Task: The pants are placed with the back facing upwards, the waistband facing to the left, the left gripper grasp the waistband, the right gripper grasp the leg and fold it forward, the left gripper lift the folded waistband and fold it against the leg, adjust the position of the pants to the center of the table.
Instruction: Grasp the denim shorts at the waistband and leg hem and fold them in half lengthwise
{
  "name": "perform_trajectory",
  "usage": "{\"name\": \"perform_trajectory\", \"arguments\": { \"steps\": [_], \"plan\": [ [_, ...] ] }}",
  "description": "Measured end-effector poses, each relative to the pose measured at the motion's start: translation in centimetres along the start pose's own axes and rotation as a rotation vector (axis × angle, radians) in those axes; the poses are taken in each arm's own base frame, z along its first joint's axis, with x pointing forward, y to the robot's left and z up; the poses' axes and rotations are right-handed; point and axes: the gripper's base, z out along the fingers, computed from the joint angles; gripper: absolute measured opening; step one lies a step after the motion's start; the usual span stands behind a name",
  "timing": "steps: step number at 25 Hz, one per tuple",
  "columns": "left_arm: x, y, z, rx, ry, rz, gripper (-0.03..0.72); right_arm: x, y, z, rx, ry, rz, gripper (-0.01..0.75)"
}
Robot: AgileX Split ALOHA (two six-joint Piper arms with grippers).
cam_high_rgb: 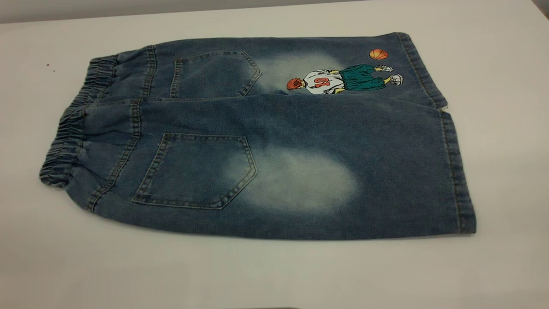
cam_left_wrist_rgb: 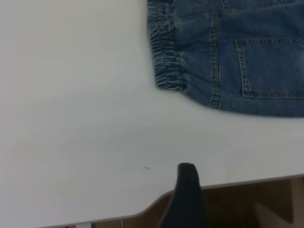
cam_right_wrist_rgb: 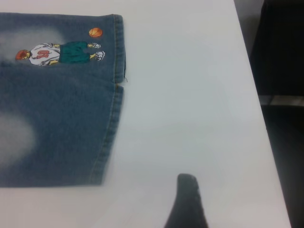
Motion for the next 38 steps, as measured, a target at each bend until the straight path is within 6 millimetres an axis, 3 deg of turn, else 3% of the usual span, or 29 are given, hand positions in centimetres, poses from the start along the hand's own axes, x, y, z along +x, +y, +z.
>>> {"name": "perform_trajectory", "arguments": {
  "steps": [16,27,33,38],
  "plan": [
    [-0.1,-0.2,0.0,0.026,-0.013,-0.012,0.547,0.0,0.0,0.0,0.0,0.0,0.0,0.477],
    [-0.4,-1.7,-0.2,0.194,-0.04,-0.088,0.547,0.0,0.0,0.0,-0.003,0.0,0.001,0.477],
    [-1.0,-1.5,-0.2,0.166,-0.098,-0.103,0.547,0.0,0.2,0.0,-0.021,0.004,0.036,0.485],
    [-2.7,-0.9,1.6,0.143,-0.039,-0.231,0.547,-2.0,0.8,-0.1,-0.081,0.071,0.081,0.518]
  ]
}}
